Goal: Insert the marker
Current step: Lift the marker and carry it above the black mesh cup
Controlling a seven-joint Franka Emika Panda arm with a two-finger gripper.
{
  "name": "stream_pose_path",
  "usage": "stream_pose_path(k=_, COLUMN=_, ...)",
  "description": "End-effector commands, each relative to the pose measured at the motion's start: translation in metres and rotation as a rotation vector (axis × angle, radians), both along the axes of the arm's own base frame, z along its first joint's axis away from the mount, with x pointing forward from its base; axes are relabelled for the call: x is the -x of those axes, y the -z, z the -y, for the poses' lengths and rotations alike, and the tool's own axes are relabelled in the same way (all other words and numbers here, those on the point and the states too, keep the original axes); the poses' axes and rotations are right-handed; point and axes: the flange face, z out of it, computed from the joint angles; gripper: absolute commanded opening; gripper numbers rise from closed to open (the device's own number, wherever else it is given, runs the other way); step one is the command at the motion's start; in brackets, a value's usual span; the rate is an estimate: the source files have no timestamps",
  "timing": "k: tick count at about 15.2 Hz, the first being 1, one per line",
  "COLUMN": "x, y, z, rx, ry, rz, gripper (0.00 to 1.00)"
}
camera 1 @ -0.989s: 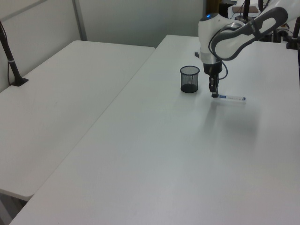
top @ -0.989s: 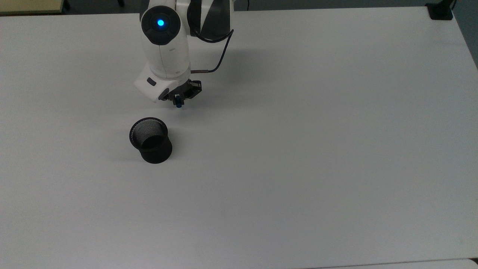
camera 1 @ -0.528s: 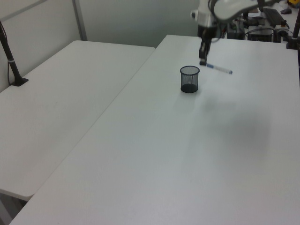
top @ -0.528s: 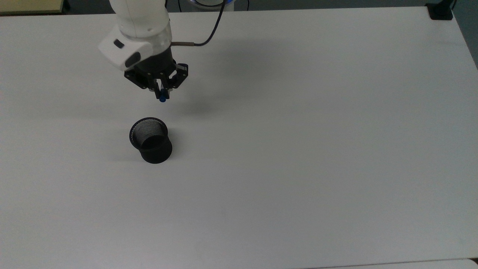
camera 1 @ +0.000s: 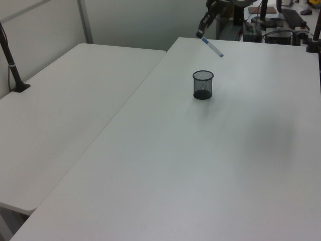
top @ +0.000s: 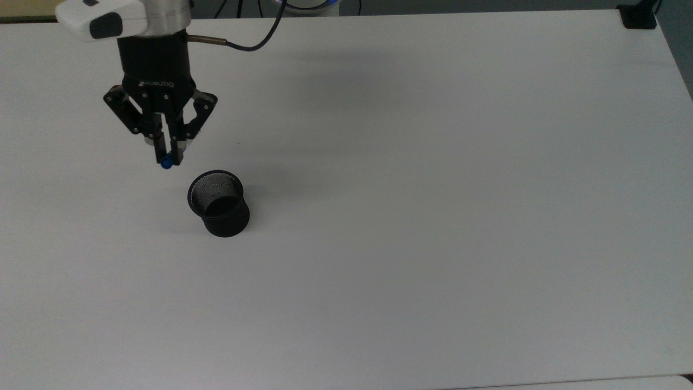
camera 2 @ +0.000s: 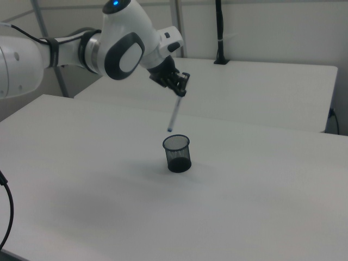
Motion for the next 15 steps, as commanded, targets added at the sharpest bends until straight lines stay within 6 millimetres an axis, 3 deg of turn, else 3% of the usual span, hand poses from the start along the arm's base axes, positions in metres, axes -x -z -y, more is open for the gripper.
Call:
stream_pose_path(k=1, x=0.003, y=0.019, z=0.011, rx=0.016, ry=0.028, rz=0.136, gripper=0.04)
stream_pose_path(k=6, x=0.01, y=0.08, z=0.003, rx=0.03, ry=0.05, rz=0.205, gripper=0.04)
stream_pose_path(k=12, x=0.015, y=0.114, z=-0.011, rx=0.023, ry=0.056, rz=0.217, gripper=0.04)
stream_pose_path(k=15, x=0.015, y=0.115, z=-0.021, rx=0.013, ry=0.052, rz=0.219, gripper=0.04)
